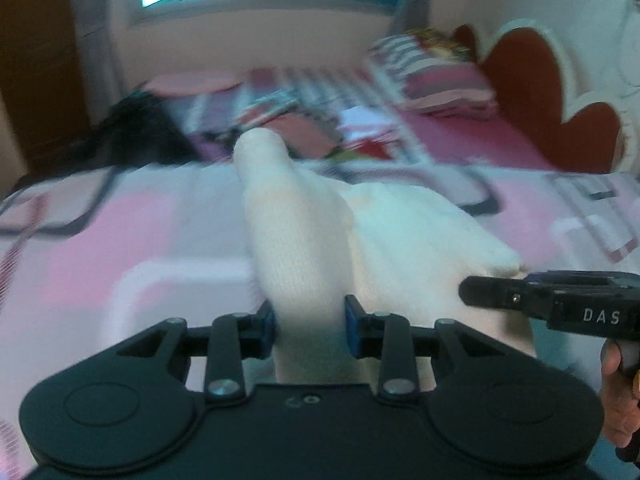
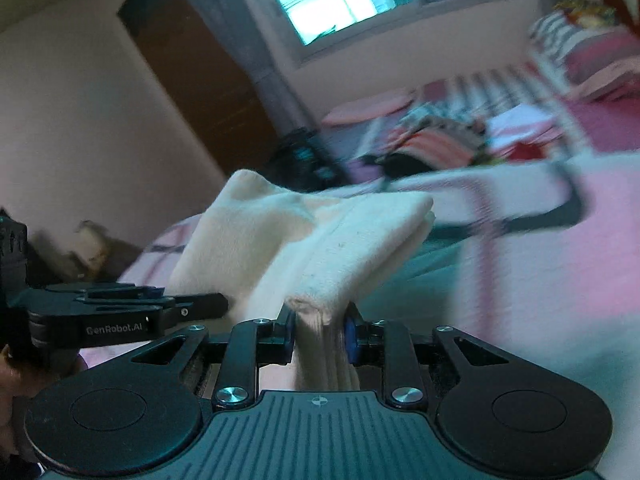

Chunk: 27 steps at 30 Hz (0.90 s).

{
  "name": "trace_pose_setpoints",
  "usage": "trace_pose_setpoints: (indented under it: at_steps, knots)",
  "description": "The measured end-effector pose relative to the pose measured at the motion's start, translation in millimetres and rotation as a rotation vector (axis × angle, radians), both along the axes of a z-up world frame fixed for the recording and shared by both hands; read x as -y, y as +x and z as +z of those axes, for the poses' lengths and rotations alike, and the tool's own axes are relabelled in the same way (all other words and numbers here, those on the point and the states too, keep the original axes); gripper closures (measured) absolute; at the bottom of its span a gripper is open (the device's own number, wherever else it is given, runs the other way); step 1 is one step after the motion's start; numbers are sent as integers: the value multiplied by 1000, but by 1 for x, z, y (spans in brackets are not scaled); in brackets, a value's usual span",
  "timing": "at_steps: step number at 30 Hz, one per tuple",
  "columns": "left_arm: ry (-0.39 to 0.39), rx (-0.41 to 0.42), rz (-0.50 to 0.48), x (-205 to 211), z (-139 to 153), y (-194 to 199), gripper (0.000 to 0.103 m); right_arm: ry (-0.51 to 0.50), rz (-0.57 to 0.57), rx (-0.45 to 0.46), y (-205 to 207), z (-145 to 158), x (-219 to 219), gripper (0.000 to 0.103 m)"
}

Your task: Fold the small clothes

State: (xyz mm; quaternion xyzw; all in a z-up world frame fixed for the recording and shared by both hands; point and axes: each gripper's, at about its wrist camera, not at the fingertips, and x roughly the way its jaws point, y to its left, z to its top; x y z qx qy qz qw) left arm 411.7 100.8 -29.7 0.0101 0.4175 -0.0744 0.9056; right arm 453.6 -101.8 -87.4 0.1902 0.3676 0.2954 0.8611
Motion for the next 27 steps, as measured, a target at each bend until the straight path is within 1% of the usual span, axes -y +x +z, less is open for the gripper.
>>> trace_pose_setpoints:
  at_steps: [1, 3, 5, 6, 7, 8, 9, 11, 13, 15, 17, 19, 20, 21, 22, 24, 25, 26, 27]
  knots:
    - [5, -19, 23, -16, -2, -5, 71, 20, 14, -15, -1, -4, -17, 79]
    - [-21, -77, 66, -46, -10, -10, 71, 45, 43, -46, -6, -13, -50, 79]
    - [-72, -123, 127, -75, -25, -12, 65, 54, 57, -73, -6, -24, -73, 79]
    - [-79, -137, 151, -86, -35, -14, 58, 39, 49, -85, -6, -31, -80, 79]
    - [-95, -133, 172, -95, -42, -19, 49, 22, 33, -112, -4, -40, -83, 79]
    - [-128, -114, 180, -102, -43, -26, 47, 22, 27, -136, 4, -49, -83, 79]
    - [-150, -100, 180, -105, -44, -33, 47, 22, 20, -153, 6, -56, -81, 79]
    - [-146, -76, 177, -103, -46, -40, 46, 39, 22, -162, 9, -63, -68, 79]
    - [-141, -60, 181, -102, -50, -47, 46, 24, 23, -159, 11, -63, -68, 79]
    - [-173, -55, 204, -105, -51, -50, 46, 0, 27, -148, 12, -60, -71, 79]
    - [-204, -59, 222, -109, -49, -58, 46, -1, 31, -156, 7, -58, -70, 78]
    - [-217, -35, 202, -106, -45, -75, 47, -15, 59, -154, 2, -48, -72, 72]
    - [-222, -39, 192, -107, -48, -82, 47, -26, 64, -145, -3, -44, -67, 62]
    - [-235, -41, 181, -106, -50, -88, 49, -28, 71, -143, -8, -40, -62, 61]
    - [-257, -48, 169, -105, -54, -93, 55, -13, 89, -159, -13, -40, -58, 61]
    - [-321, -91, 140, -103, -67, -95, 66, 19, 122, -235, -19, -49, -54, 61]
    - [-338, -102, 145, -102, -72, -94, 65, 24, 129, -266, -22, -55, -54, 61]
    - [-339, -106, 149, -101, -75, -93, 67, 33, 141, -303, -26, -64, -56, 63]
    - [-339, -102, 152, -101, -75, -91, 76, 50, 128, -294, -31, -67, -56, 77]
